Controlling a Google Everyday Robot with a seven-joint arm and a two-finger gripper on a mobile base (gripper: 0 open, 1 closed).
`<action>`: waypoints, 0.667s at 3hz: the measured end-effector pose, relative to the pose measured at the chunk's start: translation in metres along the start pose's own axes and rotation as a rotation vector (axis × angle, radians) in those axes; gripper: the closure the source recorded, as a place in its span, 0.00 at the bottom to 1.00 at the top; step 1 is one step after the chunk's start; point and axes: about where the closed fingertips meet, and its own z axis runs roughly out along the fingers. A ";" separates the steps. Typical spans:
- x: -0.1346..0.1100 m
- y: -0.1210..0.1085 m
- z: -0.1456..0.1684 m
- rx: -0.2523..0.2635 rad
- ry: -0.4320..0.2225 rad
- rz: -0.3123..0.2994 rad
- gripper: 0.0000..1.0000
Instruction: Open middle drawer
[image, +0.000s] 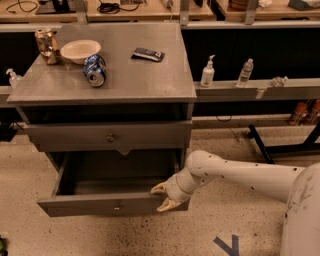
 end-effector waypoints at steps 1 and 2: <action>0.000 0.000 -0.001 0.000 0.000 0.000 0.46; -0.001 0.000 -0.002 0.000 0.000 0.000 0.22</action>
Offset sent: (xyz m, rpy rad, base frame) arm 0.0381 -0.0647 0.1456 0.1520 -0.3410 -0.2425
